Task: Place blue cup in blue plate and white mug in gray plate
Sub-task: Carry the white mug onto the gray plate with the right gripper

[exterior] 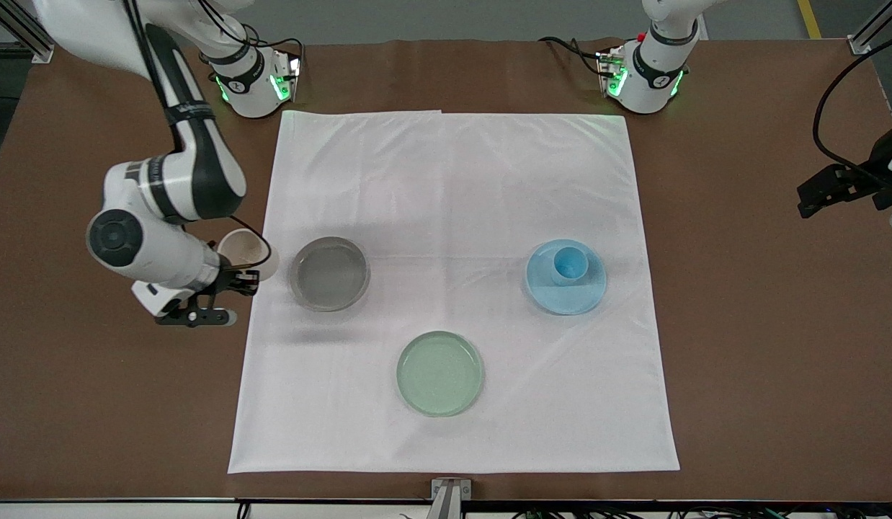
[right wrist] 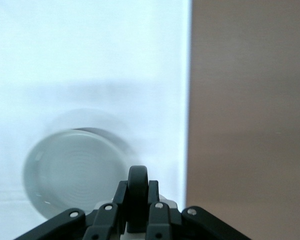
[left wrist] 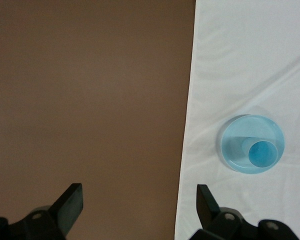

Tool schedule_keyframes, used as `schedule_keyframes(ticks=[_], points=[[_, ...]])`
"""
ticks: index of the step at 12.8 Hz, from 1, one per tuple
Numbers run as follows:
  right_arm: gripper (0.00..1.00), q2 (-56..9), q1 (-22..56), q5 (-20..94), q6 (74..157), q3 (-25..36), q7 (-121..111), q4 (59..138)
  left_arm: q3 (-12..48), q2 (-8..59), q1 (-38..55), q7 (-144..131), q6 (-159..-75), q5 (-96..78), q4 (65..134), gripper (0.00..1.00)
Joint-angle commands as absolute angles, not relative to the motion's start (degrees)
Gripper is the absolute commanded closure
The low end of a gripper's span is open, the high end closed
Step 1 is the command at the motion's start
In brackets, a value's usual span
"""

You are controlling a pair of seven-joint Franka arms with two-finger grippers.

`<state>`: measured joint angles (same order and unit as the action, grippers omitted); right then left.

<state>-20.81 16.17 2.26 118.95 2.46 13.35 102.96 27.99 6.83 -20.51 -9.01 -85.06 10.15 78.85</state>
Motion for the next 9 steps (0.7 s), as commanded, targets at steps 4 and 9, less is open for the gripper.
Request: schedule_keyframes(ticks=[4, 9], points=[[0.98, -26.8, 21.9, 3.0, 128.6, 3.1, 19.2, 104.0, 7.9, -0.6, -3.4, -8.2, -85.0, 3.0, 87.7, 0.0], [0.98, -30.1, 23.9, 3.0, 131.0, 3.1, 20.4, 104.2, 5.2, -4.0, 0.4, -8.4, -86.8, 2.8, 92.1, 0.0]])
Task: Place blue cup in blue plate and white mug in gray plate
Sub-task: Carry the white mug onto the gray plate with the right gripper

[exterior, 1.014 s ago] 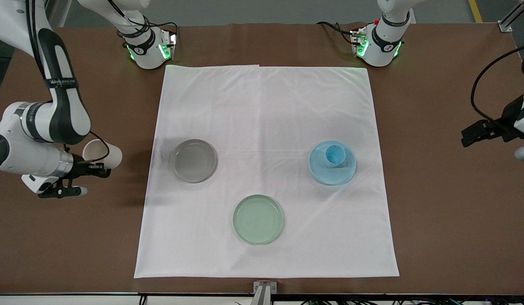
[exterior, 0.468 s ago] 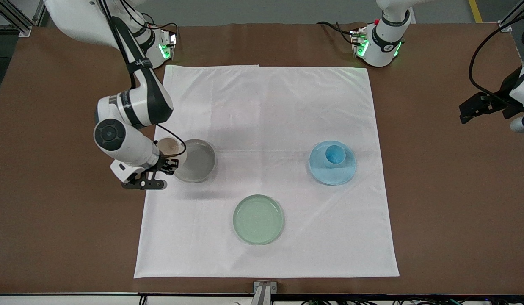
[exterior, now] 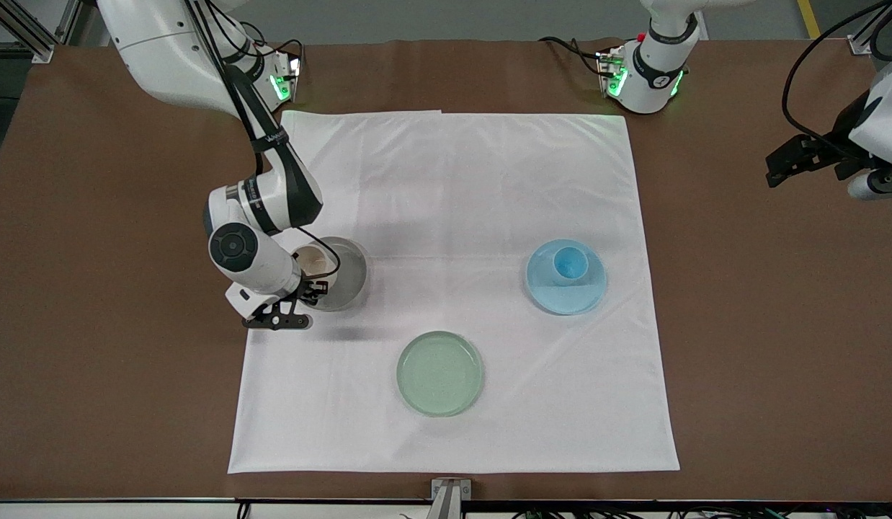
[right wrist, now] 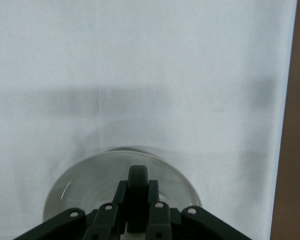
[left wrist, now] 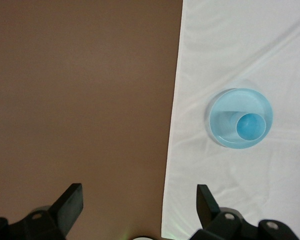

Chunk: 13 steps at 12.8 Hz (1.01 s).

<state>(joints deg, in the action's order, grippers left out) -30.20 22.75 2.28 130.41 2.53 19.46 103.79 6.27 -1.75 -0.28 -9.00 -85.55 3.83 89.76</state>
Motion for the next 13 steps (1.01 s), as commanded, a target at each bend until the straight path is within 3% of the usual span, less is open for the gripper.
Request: schedule_keyframes(ticks=[1, 13], points=[[0.98, -30.5, 24.1, 3.0, 131.0, 3.1, 20.4, 104.2, 5.3, -3.8, 0.2, -8.2, -86.9, 2.8, 92.0, 0.0], [0.97, -31.7, 24.9, 3.1, 131.9, 3.1, 20.4, 103.8, 6.9, -4.8, 0.2, -9.6, -84.2, -0.8, 92.1, 0.0]])
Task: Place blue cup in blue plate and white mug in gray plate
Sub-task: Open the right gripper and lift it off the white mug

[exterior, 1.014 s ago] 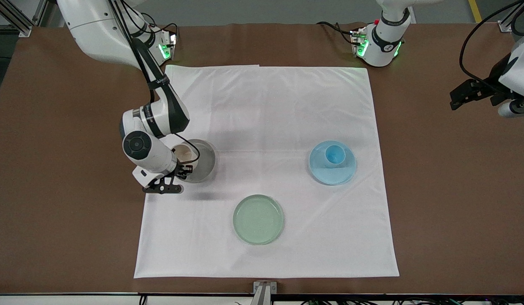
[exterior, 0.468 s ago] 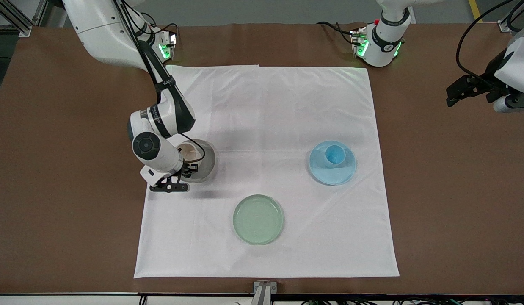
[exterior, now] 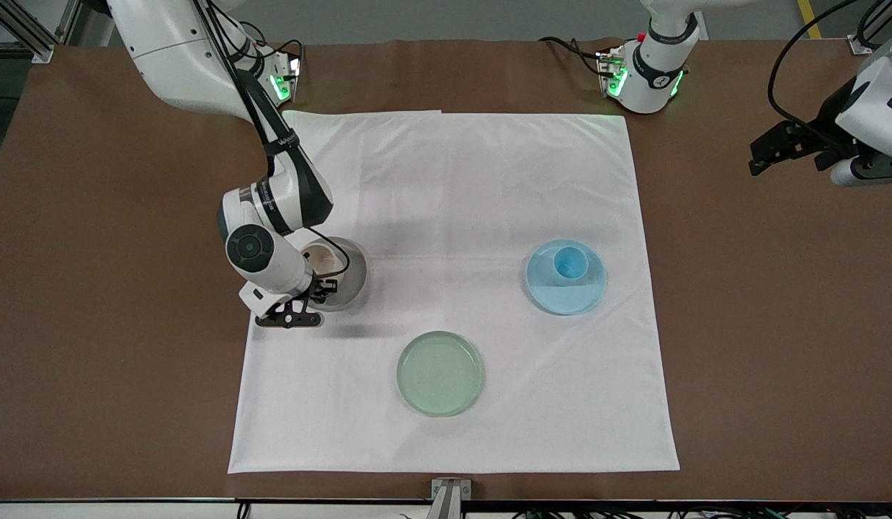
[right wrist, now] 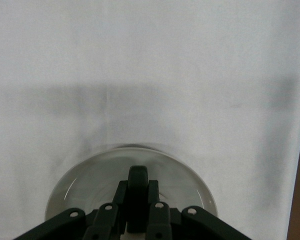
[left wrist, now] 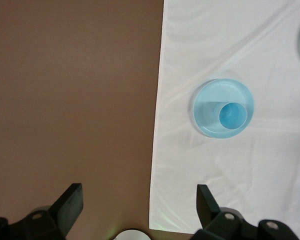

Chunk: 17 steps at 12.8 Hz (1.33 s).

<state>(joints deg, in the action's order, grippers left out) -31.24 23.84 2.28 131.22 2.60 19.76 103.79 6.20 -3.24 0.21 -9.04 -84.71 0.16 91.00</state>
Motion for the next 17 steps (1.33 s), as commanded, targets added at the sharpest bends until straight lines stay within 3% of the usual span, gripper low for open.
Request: schedule_keyframes(ticks=[1, 3, 4, 6, 7, 13, 17], points=[[0.97, -31.7, 25.0, 3.1, 132.1, 3.1, 20.4, 103.7, 7.0, -4.9, 0.2, -10.2, -84.2, -0.5, 92.1, 0.0], [0.93, -31.7, 25.0, 3.1, 132.4, 3.1, 20.4, 103.8, 7.1, -4.8, 0.4, -11.6, -83.9, -0.4, 92.1, 0.0], [0.79, -31.7, 25.0, 3.1, 132.3, 3.1, 20.4, 103.8, 7.2, -4.8, 0.4, -11.7, -83.9, -0.4, 92.1, 0.0], [0.19, -31.5, 25.0, 3.1, 131.8, 3.1, 20.8, 103.9, 7.5, -4.8, 0.4, -11.7, -83.9, -0.4, 92.1, 0.0], [0.04, -30.4, 25.0, 3.1, 130.7, 3.1, 22.5, 104.1, 7.5, -4.8, 0.4, -11.7, -83.9, -0.3, 92.1, 0.0], [0.0, -9.1, 20.2, 2.2, 100.9, 3.9, 22.3, 103.9, 7.6, -4.7, 0.4, -11.7, -83.9, -0.1, 91.8, 0.0], [0.0, -0.3, 11.8, 2.2, 93.1, 4.0, 14.2, 105.5, 7.7, -4.4, 0.4, -11.7, -84.0, 0.0, 91.8, 0.0]])
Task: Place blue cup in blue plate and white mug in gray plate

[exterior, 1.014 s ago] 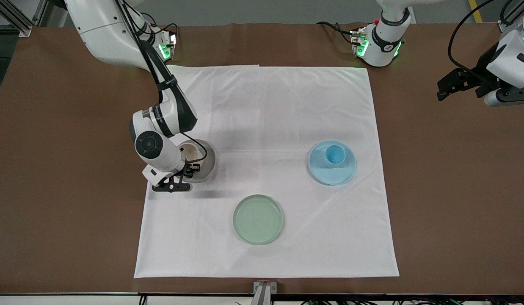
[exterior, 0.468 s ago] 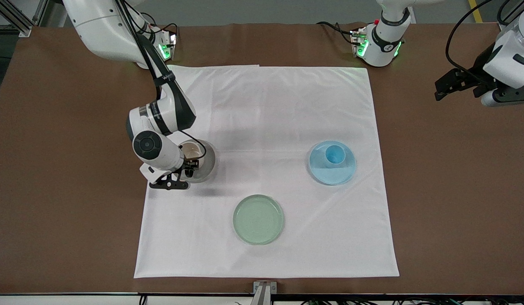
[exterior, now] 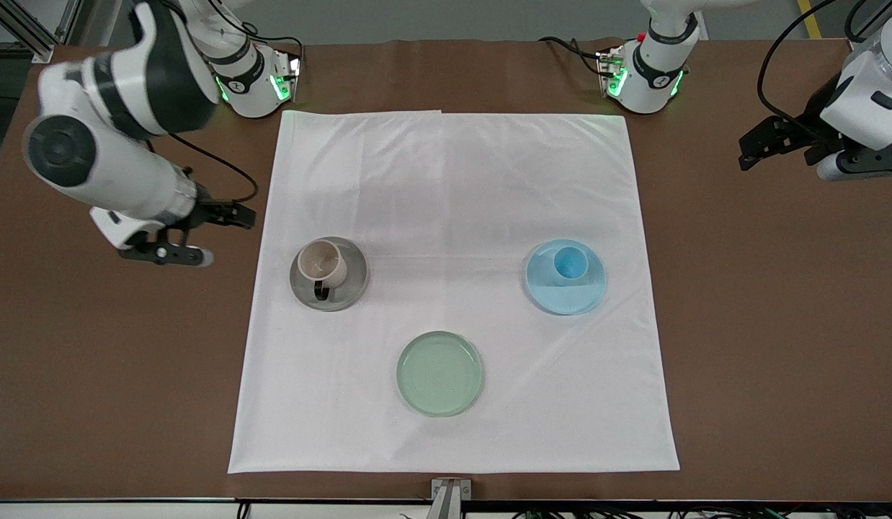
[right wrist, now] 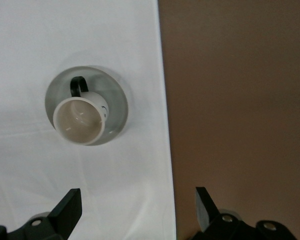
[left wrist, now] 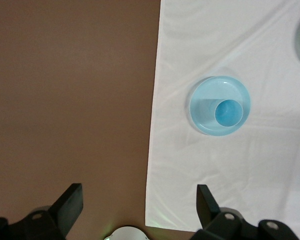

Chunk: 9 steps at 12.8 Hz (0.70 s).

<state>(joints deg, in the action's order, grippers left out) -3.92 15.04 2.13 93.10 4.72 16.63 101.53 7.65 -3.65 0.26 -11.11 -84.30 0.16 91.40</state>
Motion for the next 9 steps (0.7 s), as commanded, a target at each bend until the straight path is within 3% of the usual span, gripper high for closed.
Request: schedule_keyframes(ticks=[1, 6, 9], points=[[0.0, 1.6, 9.2, 2.0, 93.0, 4.0, 11.0, 106.8, 7.7, -4.3, 0.4, -11.6, -84.0, 0.0, 91.6, 0.0], [0.0, 4.0, -0.4, 1.3, 93.0, 4.0, -2.0, 108.4, 7.7, -3.5, 0.3, -11.3, -84.0, 0.9, 90.4, 0.0], [0.0, 3.4, -2.2, 1.1, 94.0, 4.0, -5.9, 103.8, 7.7, -3.2, 0.3, -11.0, -84.0, 1.3, 90.2, 0.0]])
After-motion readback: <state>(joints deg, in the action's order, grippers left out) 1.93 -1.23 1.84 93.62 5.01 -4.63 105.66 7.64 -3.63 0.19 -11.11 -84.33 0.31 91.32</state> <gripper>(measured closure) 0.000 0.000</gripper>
